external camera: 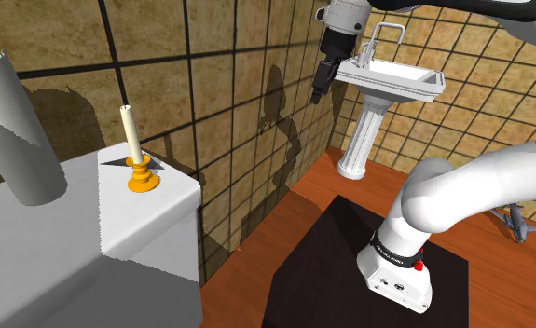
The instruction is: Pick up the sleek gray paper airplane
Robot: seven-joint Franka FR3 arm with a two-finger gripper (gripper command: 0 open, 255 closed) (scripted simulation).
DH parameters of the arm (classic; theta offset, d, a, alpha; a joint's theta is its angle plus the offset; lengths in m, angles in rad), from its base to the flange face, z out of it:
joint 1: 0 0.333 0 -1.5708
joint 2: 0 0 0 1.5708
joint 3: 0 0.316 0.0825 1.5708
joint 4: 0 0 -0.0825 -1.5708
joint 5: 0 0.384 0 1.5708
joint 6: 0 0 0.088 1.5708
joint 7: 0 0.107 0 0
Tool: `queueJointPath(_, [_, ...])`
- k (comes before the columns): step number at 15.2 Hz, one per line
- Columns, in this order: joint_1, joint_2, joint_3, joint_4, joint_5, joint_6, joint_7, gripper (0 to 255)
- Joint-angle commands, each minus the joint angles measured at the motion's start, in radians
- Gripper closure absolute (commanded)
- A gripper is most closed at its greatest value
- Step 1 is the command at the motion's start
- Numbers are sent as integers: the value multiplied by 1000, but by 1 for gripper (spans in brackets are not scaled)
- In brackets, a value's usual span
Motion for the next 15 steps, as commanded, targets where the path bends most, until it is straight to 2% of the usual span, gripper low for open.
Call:
queueJointPath(1, [0,0,0,0,0,0,0,0])
queueJointPath(8, [39,174,132,107,41,55,115,0])
queueJointPath(15, [65,380,260,266,35,89,236,0])
